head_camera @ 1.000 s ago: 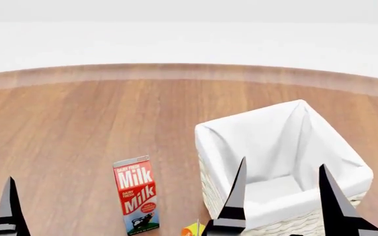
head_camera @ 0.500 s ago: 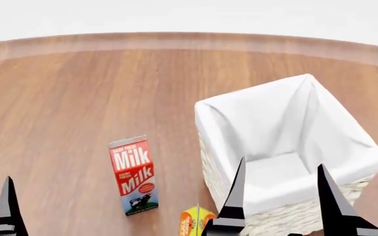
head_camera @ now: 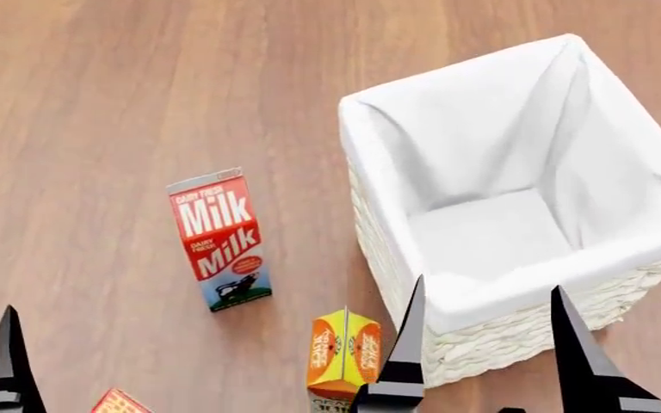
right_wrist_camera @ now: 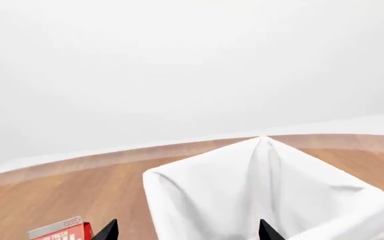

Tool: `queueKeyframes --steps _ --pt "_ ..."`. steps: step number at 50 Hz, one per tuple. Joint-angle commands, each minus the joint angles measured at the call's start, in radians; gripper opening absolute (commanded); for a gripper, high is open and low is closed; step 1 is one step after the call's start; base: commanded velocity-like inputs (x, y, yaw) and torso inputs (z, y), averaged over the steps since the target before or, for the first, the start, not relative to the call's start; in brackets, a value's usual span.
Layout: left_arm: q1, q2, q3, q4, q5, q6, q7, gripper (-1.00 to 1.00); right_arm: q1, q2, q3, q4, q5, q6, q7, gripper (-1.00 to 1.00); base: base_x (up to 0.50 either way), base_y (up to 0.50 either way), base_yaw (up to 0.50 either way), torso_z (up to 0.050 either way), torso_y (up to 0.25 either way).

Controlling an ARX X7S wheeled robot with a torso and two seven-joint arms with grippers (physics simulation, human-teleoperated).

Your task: Pick up the orange juice, and put it in the basket.

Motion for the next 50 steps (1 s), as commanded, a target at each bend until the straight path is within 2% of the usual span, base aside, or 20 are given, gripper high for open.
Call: queueKeyframes --steps 1,8,30,37,50 --pt "-0.002 0.021 -0.033 -0.024 0.013 0.046 -0.01 1.0 0.004 -0.011 0.014 0.012 -0.013 -0.011 -0.019 1.0 0.0 0.0 0.0 0.032 -0.236" --pt "0.006 0.023 -0.032 -0.03 0.003 0.075 -0.006 1.0 0.004 -0.008 0.003 0.022 -0.022 -0.023 -0.016 1.0 0.0 0.0 0.0 0.031 -0.234" --pt "0.003 0.006 -0.044 -0.025 -0.032 0.087 -0.018 1.0 0.0 -0.057 -0.149 0.097 -0.136 -0.107 0.005 1.0 0.0 0.0 0.0 0.0 0.0" --pt "-0.001 0.002 -0.037 -0.044 -0.032 0.092 -0.018 1.0 0.03 -0.104 -0.229 0.142 -0.202 -0.123 0.036 1.0 0.0 0.0 0.0 0.0 0.0" --pt "0.007 -0.004 -0.05 -0.032 -0.046 0.098 -0.029 1.0 0.013 -0.152 -0.28 0.228 -0.237 -0.198 0.069 1.0 0.0 0.0 0.0 0.0 0.0"
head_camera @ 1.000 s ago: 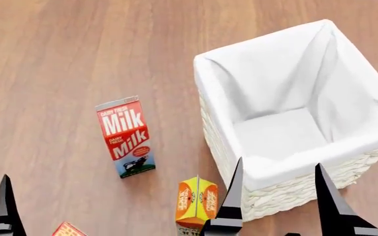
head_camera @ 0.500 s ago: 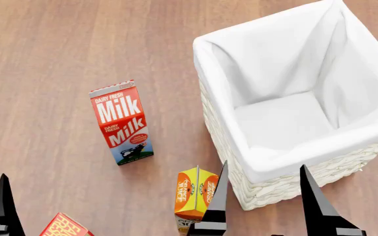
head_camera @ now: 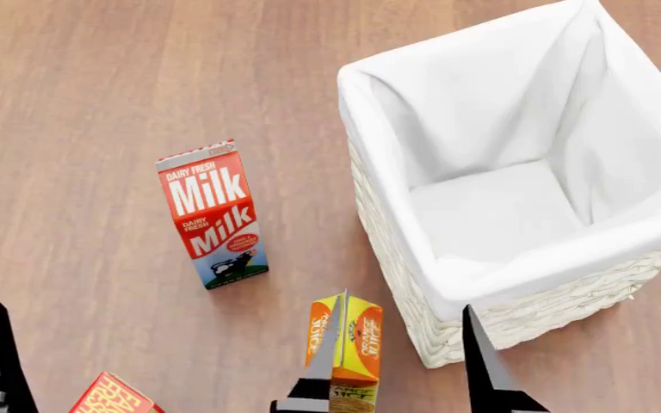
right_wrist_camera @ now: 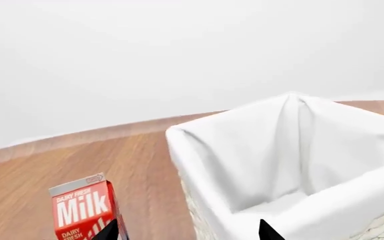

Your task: Pick up the orange juice, and put it in the basket.

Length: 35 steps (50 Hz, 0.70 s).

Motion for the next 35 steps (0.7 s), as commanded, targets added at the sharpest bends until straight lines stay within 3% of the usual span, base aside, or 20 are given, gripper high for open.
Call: queueKeyframes --steps 1,35 --pt "-0.005 0.022 -0.04 -0.022 0.012 0.041 -0.011 1.0 -0.003 -0.059 -0.036 0.091 -0.057 -0.072 -0.004 1.0 0.0 0.0 0.0 0.0 0.0" --pt "0.001 0.009 -0.038 -0.026 -0.008 0.059 -0.017 1.0 0.105 -0.128 -0.179 0.538 -0.18 -0.183 0.053 1.0 0.0 0.0 0.0 0.0 0.0"
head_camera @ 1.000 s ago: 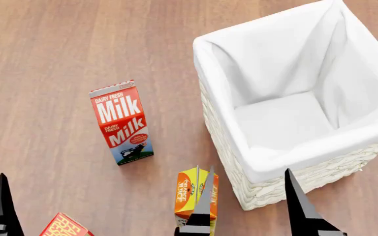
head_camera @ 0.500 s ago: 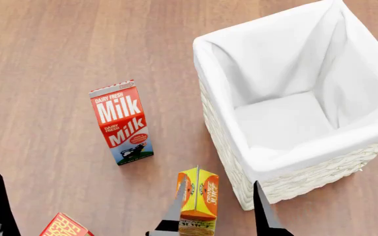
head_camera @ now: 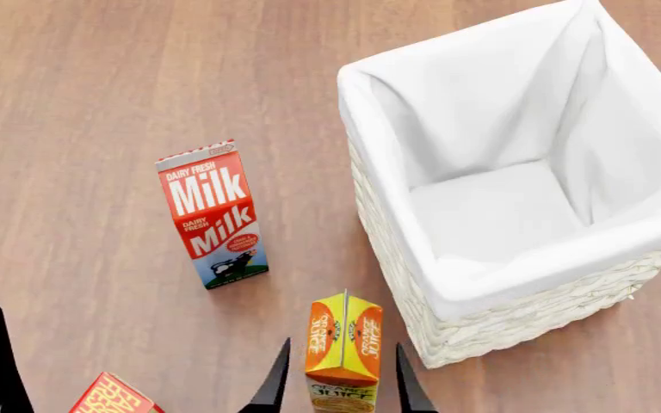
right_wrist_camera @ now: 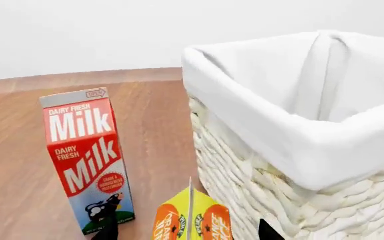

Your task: Pick up the orange juice, and put it in the basket.

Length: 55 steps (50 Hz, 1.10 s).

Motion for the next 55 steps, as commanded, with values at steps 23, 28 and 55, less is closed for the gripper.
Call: queueKeyframes --steps 23,28,55 --pt "-0.003 0.015 -0.038 -0.027 0.001 0.051 -0.011 1.0 0.117 -0.04 -0.01 0.345 0.008 -0.144 -0.001 1.0 0.0 0.0 0.0 0.0 0.0" --pt "-0.003 0.014 -0.037 -0.027 0.0 0.053 -0.014 1.0 0.126 -0.039 -0.012 0.366 0.018 -0.156 0.002 1.0 0.0 0.0 0.0 0.0 0.0" --pt "-0.003 0.004 -0.03 -0.03 -0.003 0.058 -0.026 1.0 0.124 -0.012 -0.055 0.345 0.041 -0.169 0.024 -1.0 0.0 0.0 0.0 0.0 0.0"
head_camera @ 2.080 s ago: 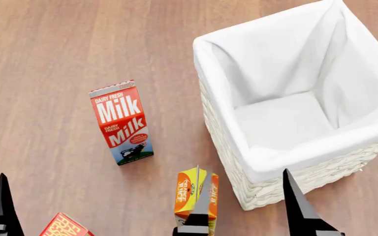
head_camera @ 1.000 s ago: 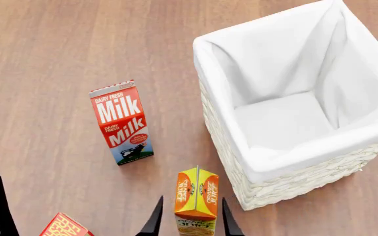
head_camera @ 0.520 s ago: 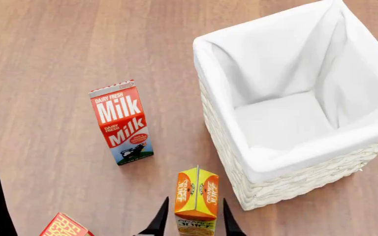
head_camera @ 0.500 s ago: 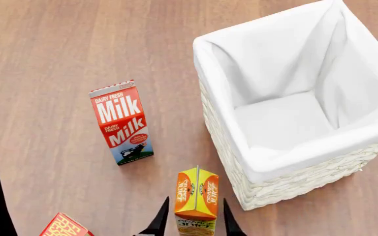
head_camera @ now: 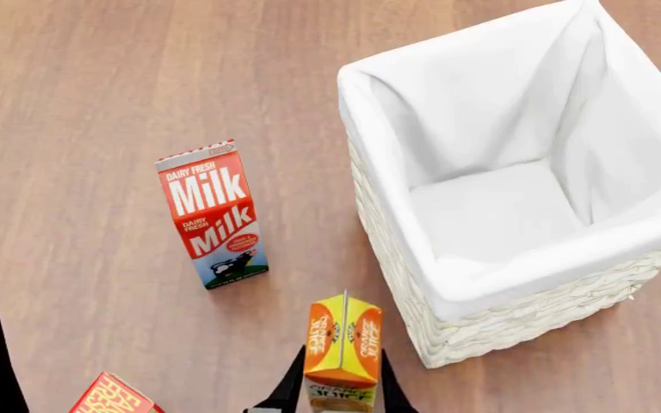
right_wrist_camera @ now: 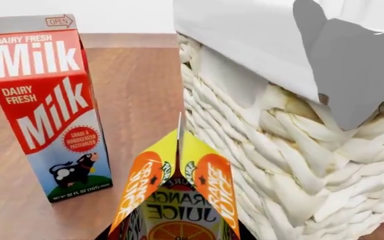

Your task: Pick up the orange juice, and put it in the basket.

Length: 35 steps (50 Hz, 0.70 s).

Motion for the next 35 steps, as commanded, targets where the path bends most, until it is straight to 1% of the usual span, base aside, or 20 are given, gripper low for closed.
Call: queueKeyframes --steps 1,6,9,10,16,22,28,35 --pt "-0.009 0.025 -0.032 -0.031 0.019 0.04 -0.006 1.0 -0.005 -0.007 -0.003 -0.028 -0.02 0.006 -0.027 -1.0 0.0 0.0 0.0 0.0 0.0" --pt "-0.009 0.024 -0.027 -0.033 0.021 0.043 -0.007 1.0 -0.012 0.007 -0.005 -0.092 -0.01 0.03 -0.022 -1.0 0.0 0.0 0.0 0.0 0.0" --pt "-0.009 0.023 -0.027 -0.033 0.021 0.044 -0.008 1.0 -0.011 0.008 -0.007 -0.092 -0.008 0.03 -0.02 -1.0 0.0 0.0 0.0 0.0 0.0" --pt "-0.008 0.022 -0.027 -0.03 0.02 0.044 -0.009 1.0 -0.019 0.023 -0.017 -0.193 -0.009 0.09 -0.013 -1.0 0.0 0.0 0.0 0.0 0.0" --pt "-0.006 0.019 -0.027 -0.027 0.018 0.046 -0.011 1.0 -0.013 0.041 -0.034 -0.357 -0.002 0.191 -0.006 -1.0 0.0 0.0 0.0 0.0 0.0" --pt "-0.004 0.017 -0.027 -0.023 0.015 0.046 -0.014 1.0 0.009 0.049 -0.054 -0.56 0.015 0.334 0.006 -1.0 0.0 0.0 0.0 0.0 0.0" --pt "-0.003 0.013 -0.029 -0.015 0.009 0.041 -0.02 1.0 0.049 0.047 -0.082 -0.71 0.022 0.449 0.012 -1.0 0.0 0.0 0.0 0.0 0.0" --pt "-0.003 0.009 -0.035 -0.01 -0.001 0.04 -0.024 1.0 0.099 0.033 -0.093 -0.835 0.042 0.569 0.024 -1.0 0.0 0.0 0.0 0.0 0.0"
